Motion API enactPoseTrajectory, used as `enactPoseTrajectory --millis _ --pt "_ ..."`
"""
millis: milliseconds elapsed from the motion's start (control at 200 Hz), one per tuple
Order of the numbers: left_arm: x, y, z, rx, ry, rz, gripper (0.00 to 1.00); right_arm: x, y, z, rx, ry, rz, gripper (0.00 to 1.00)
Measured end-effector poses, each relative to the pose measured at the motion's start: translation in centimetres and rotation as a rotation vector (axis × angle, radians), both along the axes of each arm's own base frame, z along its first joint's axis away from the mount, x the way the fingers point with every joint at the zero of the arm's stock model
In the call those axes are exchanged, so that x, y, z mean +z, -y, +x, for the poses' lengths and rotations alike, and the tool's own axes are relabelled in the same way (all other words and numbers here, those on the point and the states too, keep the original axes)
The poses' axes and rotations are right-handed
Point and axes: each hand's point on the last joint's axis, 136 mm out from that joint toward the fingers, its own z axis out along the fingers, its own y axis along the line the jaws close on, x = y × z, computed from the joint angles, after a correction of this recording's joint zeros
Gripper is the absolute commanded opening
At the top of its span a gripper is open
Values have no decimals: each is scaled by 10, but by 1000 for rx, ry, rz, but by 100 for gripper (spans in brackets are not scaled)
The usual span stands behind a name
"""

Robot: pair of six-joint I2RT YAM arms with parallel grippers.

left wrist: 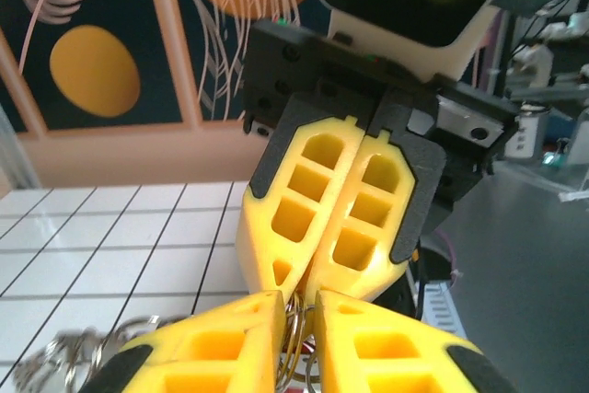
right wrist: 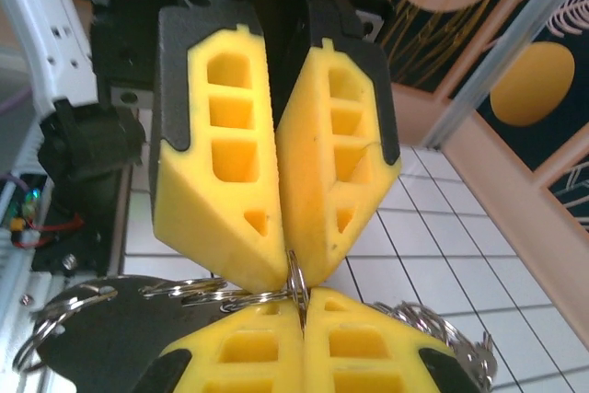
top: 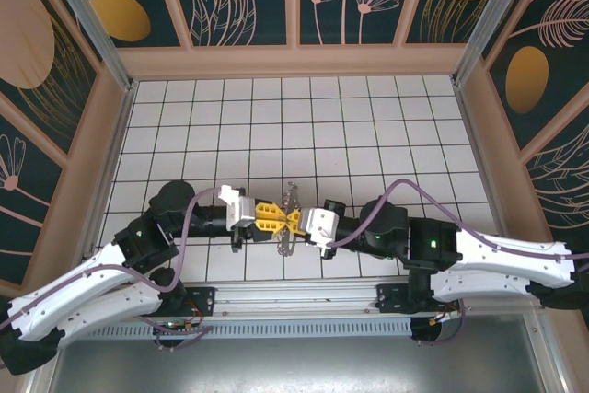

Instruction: Put the keys on the keyring

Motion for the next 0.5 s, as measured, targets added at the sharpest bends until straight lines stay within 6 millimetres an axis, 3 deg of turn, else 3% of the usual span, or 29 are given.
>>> enactPoseTrajectory --millis 75,230,315,500 --pt "-7 -1 4 21 1 38 22 -5 0 3 -10 13 -36 0" --pt "-17 0 6 24 3 82 12 -15 1 4 -11 18 -84 0" --pt "-19 1 5 20 5 86 0 -17 1 3 -2 25 -93 0" --pt "-14 -2 0 3 26 68 0 -13 2 -3 31 20 -79 0"
